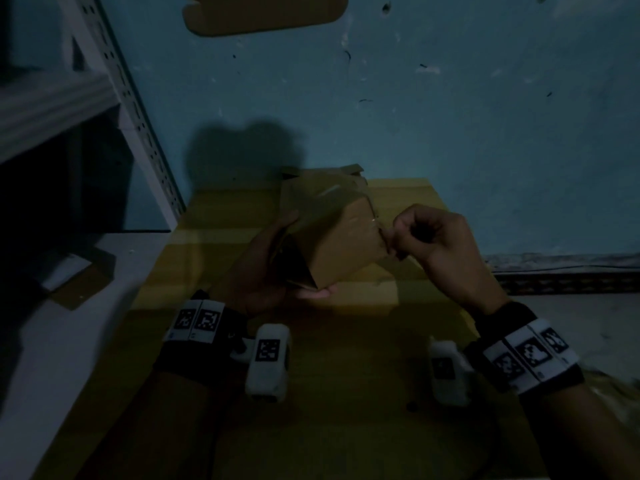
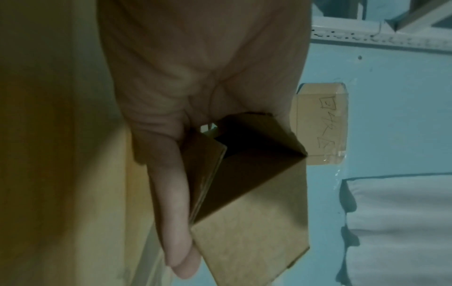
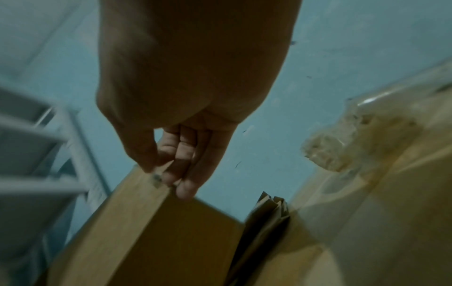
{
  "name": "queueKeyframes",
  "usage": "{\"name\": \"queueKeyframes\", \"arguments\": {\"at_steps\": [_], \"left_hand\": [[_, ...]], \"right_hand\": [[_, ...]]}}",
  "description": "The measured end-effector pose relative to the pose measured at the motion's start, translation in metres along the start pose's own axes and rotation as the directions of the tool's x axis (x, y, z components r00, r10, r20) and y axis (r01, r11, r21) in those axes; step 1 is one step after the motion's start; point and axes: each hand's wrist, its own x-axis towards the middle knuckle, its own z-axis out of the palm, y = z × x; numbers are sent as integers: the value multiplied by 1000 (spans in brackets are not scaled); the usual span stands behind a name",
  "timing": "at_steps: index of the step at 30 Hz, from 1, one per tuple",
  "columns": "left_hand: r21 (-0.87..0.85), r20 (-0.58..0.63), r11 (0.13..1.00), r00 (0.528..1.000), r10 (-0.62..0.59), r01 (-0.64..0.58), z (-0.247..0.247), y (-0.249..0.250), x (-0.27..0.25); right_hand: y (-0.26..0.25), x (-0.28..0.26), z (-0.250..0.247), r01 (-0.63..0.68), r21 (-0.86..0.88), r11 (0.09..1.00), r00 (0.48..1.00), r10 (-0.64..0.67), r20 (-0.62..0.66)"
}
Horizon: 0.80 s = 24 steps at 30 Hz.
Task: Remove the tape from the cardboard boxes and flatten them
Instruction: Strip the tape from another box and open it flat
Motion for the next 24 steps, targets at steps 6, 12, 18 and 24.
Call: {"name": "queueKeyframes", "arguments": {"at_steps": [6,12,18,24], "left_hand": [[29,0,999,1000,31,-31,3,3,-1],[21,29,998,998,55,-55,0,1,0],[36,12,999,999,30,-30,2,3,-1],[42,9,999,1000,22,-23,-3,2,2]], "right_hand": [[0,4,-4,10,163,987,997,1,-71],[0,5,-7,9,237,971,997,10,-76],[-3,6,-9,-80,331,940,991,110,-74],[-10,6,-11,-130,215,968,982,157,-110]]}}
